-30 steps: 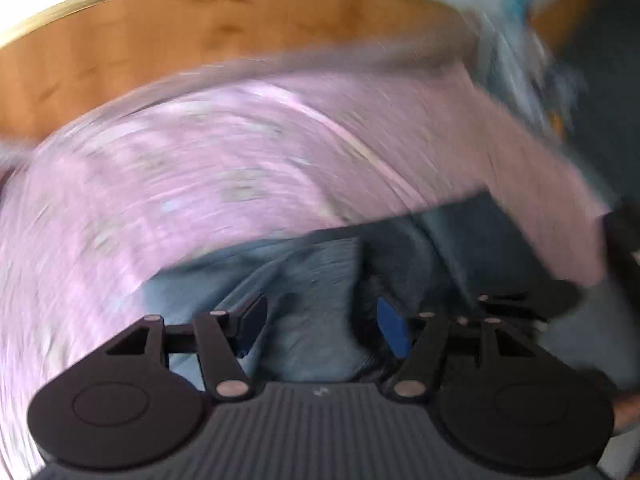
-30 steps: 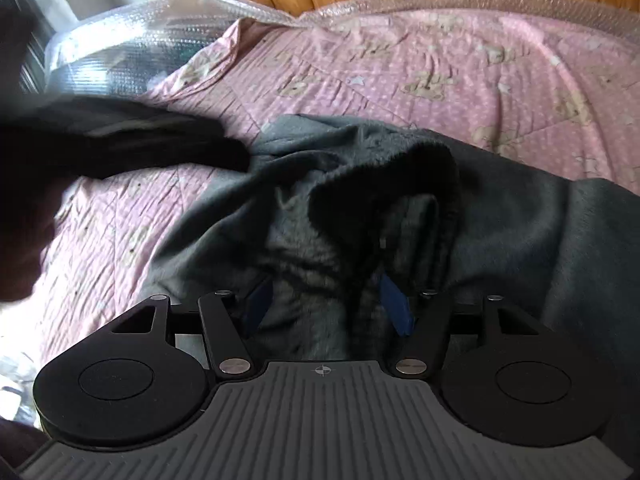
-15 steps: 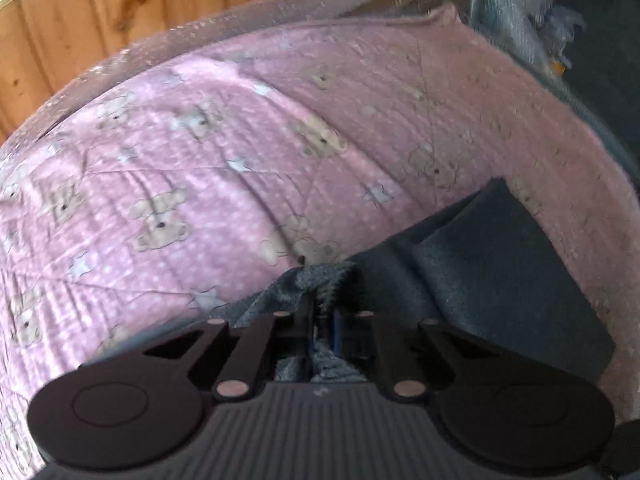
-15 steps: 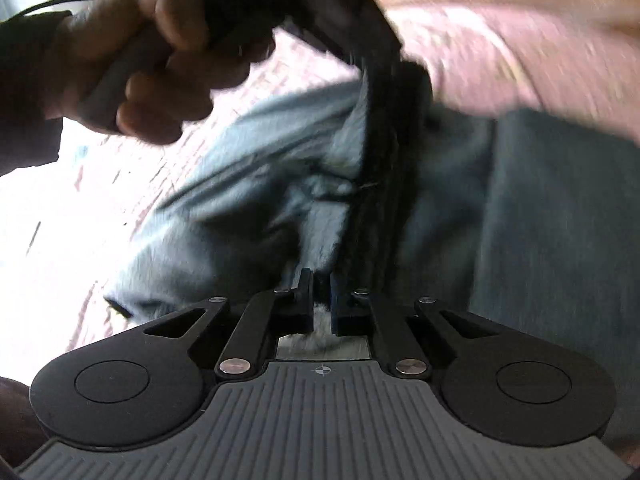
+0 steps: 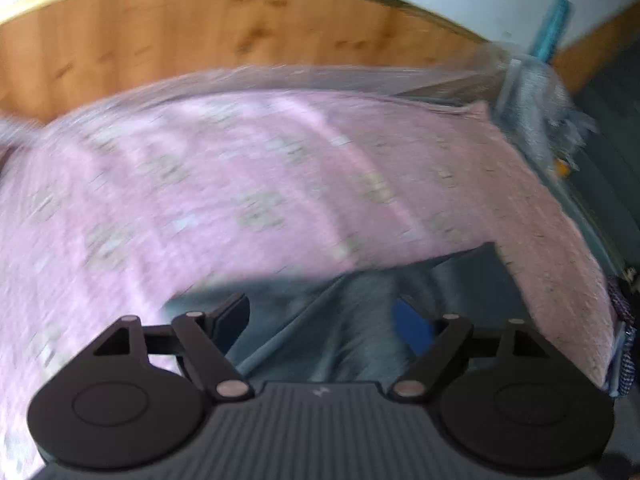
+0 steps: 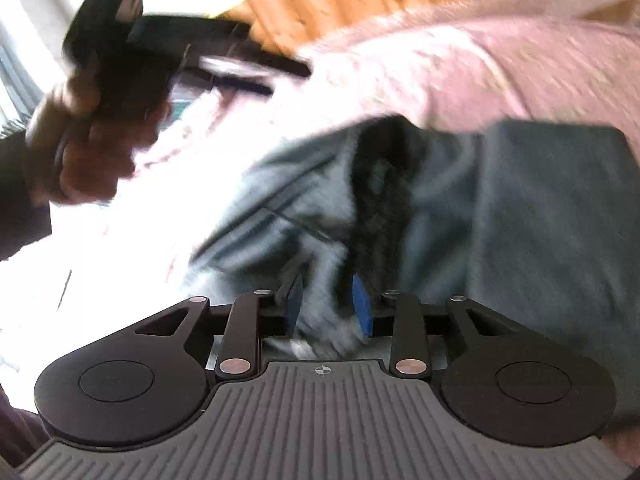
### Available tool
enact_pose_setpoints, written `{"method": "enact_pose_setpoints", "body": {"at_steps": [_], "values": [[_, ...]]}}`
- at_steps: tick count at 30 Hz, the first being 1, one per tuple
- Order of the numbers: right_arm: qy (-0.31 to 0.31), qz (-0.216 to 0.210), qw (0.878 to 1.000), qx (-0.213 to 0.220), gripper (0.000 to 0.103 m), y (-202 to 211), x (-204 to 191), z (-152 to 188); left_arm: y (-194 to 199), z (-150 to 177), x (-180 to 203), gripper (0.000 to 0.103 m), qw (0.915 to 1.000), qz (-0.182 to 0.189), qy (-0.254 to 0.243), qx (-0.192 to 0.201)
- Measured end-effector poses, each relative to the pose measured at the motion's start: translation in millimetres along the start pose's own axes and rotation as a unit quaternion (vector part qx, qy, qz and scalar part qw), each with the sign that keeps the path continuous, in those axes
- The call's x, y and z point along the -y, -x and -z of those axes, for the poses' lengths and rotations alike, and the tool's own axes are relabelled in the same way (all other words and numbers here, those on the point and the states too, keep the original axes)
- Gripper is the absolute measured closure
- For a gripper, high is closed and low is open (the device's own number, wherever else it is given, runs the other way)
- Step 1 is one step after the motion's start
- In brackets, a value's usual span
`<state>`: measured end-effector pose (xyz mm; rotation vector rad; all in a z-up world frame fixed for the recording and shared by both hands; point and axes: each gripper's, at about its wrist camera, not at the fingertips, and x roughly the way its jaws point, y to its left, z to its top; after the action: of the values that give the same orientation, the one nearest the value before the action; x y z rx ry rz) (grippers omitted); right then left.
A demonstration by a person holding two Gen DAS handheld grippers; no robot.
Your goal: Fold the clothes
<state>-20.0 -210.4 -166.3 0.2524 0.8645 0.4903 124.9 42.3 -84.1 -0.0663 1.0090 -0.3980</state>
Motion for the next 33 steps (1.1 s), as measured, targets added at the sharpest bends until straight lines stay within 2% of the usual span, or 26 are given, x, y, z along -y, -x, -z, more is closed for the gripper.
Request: {"method": "enact_pose_setpoints", "body": {"at_steps": [2, 3, 5, 7, 10, 12, 14, 16, 17, 18, 19, 22, 23, 24, 25, 26, 27, 28, 29, 30, 32, 33], "values": [[0.023, -0.006, 1.000, -0.013, 0.054, -18.0, -4.6, -2.6, 3.0, 17.1, -25.3, 0.022, 0.9988, -0.019, 0.044, -0.007], [0.033, -0.004, 0.999, -0.024, 0.063, -26.6, -5.9, -3.2, 3.3, 24.9, -37.0, 0.022, 0.9973, -0.024, 0.069, -0.011], [0.037, 0.005, 0.999, -0.040, 0.100, -31.7, -6.1, -4.5, 6.6, 35.0, -50.2, 0.023, 0.9949, -0.036, 0.093, -0.013], [0.037, 0.015, 0.998, -0.056, 0.100, -34.0, -6.0, -5.5, 9.9, 37.3, -53.8, 0.023, 0.9947, -0.041, 0.094, -0.005], [0.001, 0.034, 0.997, -0.075, 0.100, -20.6, 7.4, -0.8, -2.7, 31.2, -50.6, 0.022, 0.9958, -0.039, 0.083, -0.003], [-0.030, 0.035, 0.995, -0.085, 0.100, -21.2, 18.3, 4.4, -18.7, 25.6, -47.4, 0.022, 0.9955, -0.062, 0.071, -0.007], [-0.033, 0.043, 0.994, -0.095, 0.100, -19.1, 12.3, 0.8, -32.9, 17.9, -48.4, 0.022, 0.9952, -0.070, 0.067, -0.008], [-0.019, 0.058, 0.992, -0.106, 0.100, -16.2, 2.7, -2.7, -48.1, 10.7, -56.0, 0.022, 0.9948, -0.061, 0.080, -0.016], [-0.010, 0.068, 0.991, -0.111, 0.100, -16.4, -0.3, -4.3, -56.9, 7.6, -62.6, 0.027, 0.9940, -0.048, 0.096, -0.025], [-0.002, 0.077, 0.990, -0.116, 0.100, -16.2, -3.4, -5.0, -65.7, 4.4, -69.1, 0.041, 0.9927, -0.035, 0.111, -0.034], [0.002, 0.087, 0.989, -0.119, 0.100, -15.1, -5.9, -4.0, -70.9, 2.6, -74.4, 0.048, 0.9915, -0.019, 0.123, -0.039], [0.012, 0.116, 0.986, -0.122, 0.097, -12.5, -10.5, -5.3, -78.7, 0.0, -87.5, 0.062, 0.9865, 0.036, 0.152, -0.048], [0.027, 0.140, 0.983, -0.117, 0.093, -9.4, -17.0, -7.5, -81.4, -0.9, -91.9, 0.067, 0.9839, 0.054, 0.162, -0.051], [0.042, 0.163, 0.979, -0.112, 0.083, -6.3, -23.4, -9.8, -84.0, -1.7, -96.2, 0.067, 0.9810, 0.072, 0.172, -0.054], [0.056, 0.186, 0.975, -0.107, 0.072, -3.2, -29.8, -12.1, -86.6, -2.6, -100.6, 0.066, 0.9776, 0.091, 0.181, -0.057], [0.080, 0.218, 0.968, -0.093, 0.057, 0.1, -39.2, -15.0, -86.8, -1.3, -104.9, 0.064, 0.9747, 0.102, 0.191, -0.058], [0.124, 0.257, 0.957, -0.059, 0.056, 3.9, -56.6, -19.1, -85.4, 1.5, -109.3, 0.062, 0.9724, 0.107, 0.199, -0.057], [0.167, 0.268, 0.948, -0.027, 0.052, 6.4, -77.1, -22.5, -83.9, 4.3, -113.6, 0.060, 0.9700, 0.113, 0.208, -0.056], [0.197, 0.247, 0.949, -0.011, 0.043, 3.4, -96.5, -25.1, -82.9, 7.6, -118.3, 0.056, 0.9677, 0.117, 0.217, -0.054], [0.219, 0.204, 0.954, -0.009, 0.032, -4.8, -115.7, -27.3, -82.5, 10.8, -123.2, 0.052, 0.9660, 0.117, 0.224, -0.052], [0.252, 0.116, 0.961, -0.019, 0.027, -30.6, -146.3, -25.7, -81.8, 7.7, -124.3, 0.054, 0.9693, 0.107, 0.216, -0.047], [0.261, 0.085, 0.961, -0.034, 0.031, -51.3, -155.1, -20.8, -81.5, 4.9, -123.6, 0.067, 0.9717, 0.102, 0.209, -0.044]]}}
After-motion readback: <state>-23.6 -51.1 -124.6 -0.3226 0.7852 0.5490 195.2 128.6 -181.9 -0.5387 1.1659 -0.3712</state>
